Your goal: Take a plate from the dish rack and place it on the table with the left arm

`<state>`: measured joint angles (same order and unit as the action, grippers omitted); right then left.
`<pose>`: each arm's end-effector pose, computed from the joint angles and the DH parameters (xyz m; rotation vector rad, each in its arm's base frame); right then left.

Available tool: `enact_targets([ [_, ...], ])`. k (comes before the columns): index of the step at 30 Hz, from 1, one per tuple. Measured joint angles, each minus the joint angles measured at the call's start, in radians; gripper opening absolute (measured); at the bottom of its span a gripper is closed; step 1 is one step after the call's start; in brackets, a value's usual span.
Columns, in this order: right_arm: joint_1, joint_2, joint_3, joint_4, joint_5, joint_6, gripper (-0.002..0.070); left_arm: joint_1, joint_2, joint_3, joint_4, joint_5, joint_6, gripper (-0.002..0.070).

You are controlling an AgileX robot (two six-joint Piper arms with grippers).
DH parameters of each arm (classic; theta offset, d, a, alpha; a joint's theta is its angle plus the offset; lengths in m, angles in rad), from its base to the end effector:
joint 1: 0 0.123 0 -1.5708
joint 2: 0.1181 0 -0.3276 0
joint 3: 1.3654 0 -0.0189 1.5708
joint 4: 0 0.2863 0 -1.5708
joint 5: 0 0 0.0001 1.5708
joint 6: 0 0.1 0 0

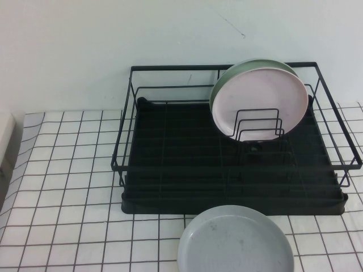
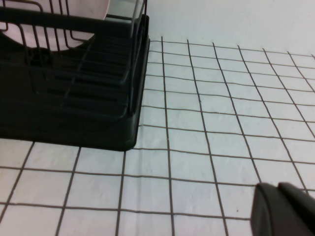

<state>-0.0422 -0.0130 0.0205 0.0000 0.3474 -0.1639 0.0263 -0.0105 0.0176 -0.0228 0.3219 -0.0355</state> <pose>0.0545 -0.0023 0.1725 -0.1119 1.8374 -0.1444 0.0552 0.0007 0.1759 -0.0705 1.8111 -0.0284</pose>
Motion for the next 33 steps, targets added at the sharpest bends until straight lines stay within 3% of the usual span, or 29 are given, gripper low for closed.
enact_targets([
  [27,0.0,0.0,0.0,0.0,0.0,0.0,-0.0003,0.0,0.0,0.0,0.0,-0.004,0.0,-0.0003],
  [33,0.0,0.0,0.0,0.0,0.0,0.0,-0.0003,0.0,0.0,0.005,0.0,-0.194,0.0,-0.0003],
])
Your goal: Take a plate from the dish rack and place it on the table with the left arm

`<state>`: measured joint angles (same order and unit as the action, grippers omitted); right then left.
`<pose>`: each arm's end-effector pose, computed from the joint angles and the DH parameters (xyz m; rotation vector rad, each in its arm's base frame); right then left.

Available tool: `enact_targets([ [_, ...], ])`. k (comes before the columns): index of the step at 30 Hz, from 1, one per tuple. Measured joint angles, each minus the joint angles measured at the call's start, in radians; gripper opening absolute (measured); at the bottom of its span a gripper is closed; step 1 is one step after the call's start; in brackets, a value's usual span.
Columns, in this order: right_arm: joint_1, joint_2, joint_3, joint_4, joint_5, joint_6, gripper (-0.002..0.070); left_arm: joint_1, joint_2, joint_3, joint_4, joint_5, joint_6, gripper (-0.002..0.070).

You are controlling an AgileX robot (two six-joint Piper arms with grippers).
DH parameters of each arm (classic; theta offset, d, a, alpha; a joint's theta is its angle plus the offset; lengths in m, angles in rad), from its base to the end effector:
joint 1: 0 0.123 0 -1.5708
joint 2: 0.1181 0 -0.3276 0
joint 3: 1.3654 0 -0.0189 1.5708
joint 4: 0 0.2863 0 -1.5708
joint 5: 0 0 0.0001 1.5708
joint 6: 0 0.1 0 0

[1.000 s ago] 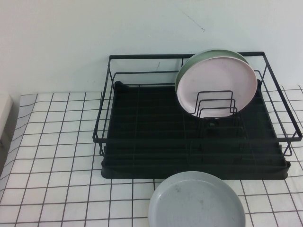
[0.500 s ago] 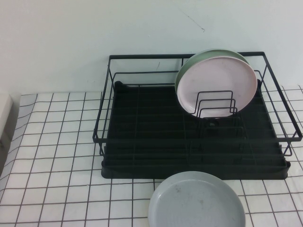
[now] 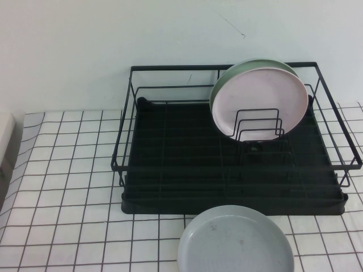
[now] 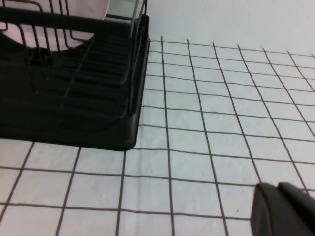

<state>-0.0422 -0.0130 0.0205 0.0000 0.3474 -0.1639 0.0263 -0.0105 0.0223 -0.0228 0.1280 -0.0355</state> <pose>0.0545 -0.0023 0.1725 -0.1119 1.8374 -0.1444 0.0582 0.0012 0.1933 -0.0663 1.6220 -0.0269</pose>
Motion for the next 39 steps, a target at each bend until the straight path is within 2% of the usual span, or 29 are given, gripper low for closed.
enact_targets([
  [10,0.0,0.0,0.0,0.0,0.0,0.0,-0.0003,0.0,0.0,0.0,0.0,-0.536,0.0,-0.0003],
  [14,0.0,0.0,0.0,0.0,0.0,0.0,-0.0003,0.0,-0.002,0.0,0.0,-0.643,0.008,-0.0003],
  [17,0.0,0.0,0.0,0.0,0.0,0.0,-0.0003,0.0,-0.004,0.0,0.0,-0.657,0.019,-0.0003],
  [19,0.0,0.0,0.0,0.0,0.0,0.0,-0.0003,0.0,-0.004,0.0,0.0,-0.622,-0.001,-0.0003],
  [22,0.0,0.0,0.0,0.0,0.0,0.0,-0.0003,0.0,-0.004,-0.062,0.0,-0.412,-0.028,-0.0003],
  [25,0.0,0.0,0.0,0.0,0.0,0.0,-0.0003,0.0,0.024,-0.217,0.0,-0.161,-0.035,-0.0003],
  [28,0.0,0.0,0.0,0.0,0.0,0.0,-0.0003,0.0,0.104,-0.389,-0.002,-0.01,-0.037,-0.0003],
  [33,0.0,0.0,0.0,0.0,0.0,0.0,-0.0003,0.0,0.297,-0.574,-0.099,0.075,-0.02,-0.0003],
  [39,0.0,0.0,0.0,0.0,0.0,0.0,-0.0003,0.0,0.575,-0.753,-0.197,0.152,0.179,-0.0003],
])
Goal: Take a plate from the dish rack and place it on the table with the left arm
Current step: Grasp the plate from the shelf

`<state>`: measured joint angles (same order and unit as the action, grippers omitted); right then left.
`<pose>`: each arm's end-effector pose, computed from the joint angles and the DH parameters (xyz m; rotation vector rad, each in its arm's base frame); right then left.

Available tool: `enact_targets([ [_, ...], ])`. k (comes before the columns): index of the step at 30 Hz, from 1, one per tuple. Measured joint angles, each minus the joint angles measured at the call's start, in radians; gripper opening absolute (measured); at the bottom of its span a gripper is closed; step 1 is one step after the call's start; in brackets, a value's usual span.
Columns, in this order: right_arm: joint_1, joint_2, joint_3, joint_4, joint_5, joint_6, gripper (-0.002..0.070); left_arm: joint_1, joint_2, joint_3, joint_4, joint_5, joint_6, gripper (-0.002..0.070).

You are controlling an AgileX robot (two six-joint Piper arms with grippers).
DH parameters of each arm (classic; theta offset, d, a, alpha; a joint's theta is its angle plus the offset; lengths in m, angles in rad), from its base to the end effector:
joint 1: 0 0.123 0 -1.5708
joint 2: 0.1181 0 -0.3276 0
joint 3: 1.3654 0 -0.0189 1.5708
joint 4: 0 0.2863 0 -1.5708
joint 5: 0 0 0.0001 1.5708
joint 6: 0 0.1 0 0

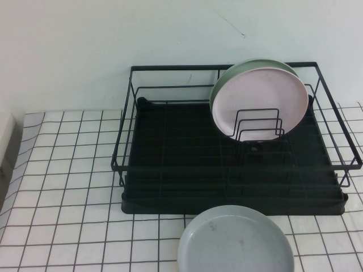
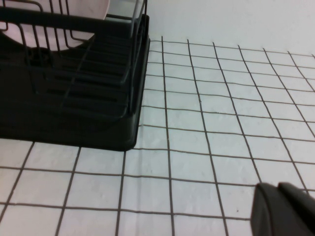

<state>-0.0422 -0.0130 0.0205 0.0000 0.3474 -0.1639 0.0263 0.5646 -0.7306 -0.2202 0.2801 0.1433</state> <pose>0.0545 -0.0023 0.1725 -0.1119 1.8374 -0.1444 0.1182 -0.0030 0.4176 -0.0284 1.5915 -0.0810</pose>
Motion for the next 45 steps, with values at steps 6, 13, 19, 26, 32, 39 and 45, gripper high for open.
enact_targets([
  [6,0.0,0.0,0.0,0.0,0.0,0.0,-0.0003,0.0,0.317,-0.218,-0.26,0.124,0.287,-0.0003],
  [13,0.0,0.0,0.0,0.0,0.0,0.0,-0.0003,-0.015,0.658,-0.44,-0.856,0.267,0.962,-0.0003],
  [19,0.0,0.0,0.0,0.0,0.0,0.0,-0.0003,-0.172,0.879,-0.574,-0.975,0.209,1.21,-0.0003],
  [26,0.0,0.0,0.0,0.0,0.0,0.0,-0.0003,-0.346,1.121,-0.702,-0.94,0.134,1.24,-0.0003],
  [32,0.0,0.0,0.0,0.0,0.0,0.0,-0.0003,-0.428,1.299,-0.813,-0.923,0.129,1.336,0.0002],
  [39,0.0,0.0,0.0,0.0,0.0,0.0,-0.0003,-0.479,1.404,-0.9,-0.875,0.135,1.458,0.0165],
  [45,0.0,0.0,0.0,0.0,0.0,0.0,-0.0003,-0.479,1.449,-0.93,-0.877,0.12,1.506,0.0283],
])
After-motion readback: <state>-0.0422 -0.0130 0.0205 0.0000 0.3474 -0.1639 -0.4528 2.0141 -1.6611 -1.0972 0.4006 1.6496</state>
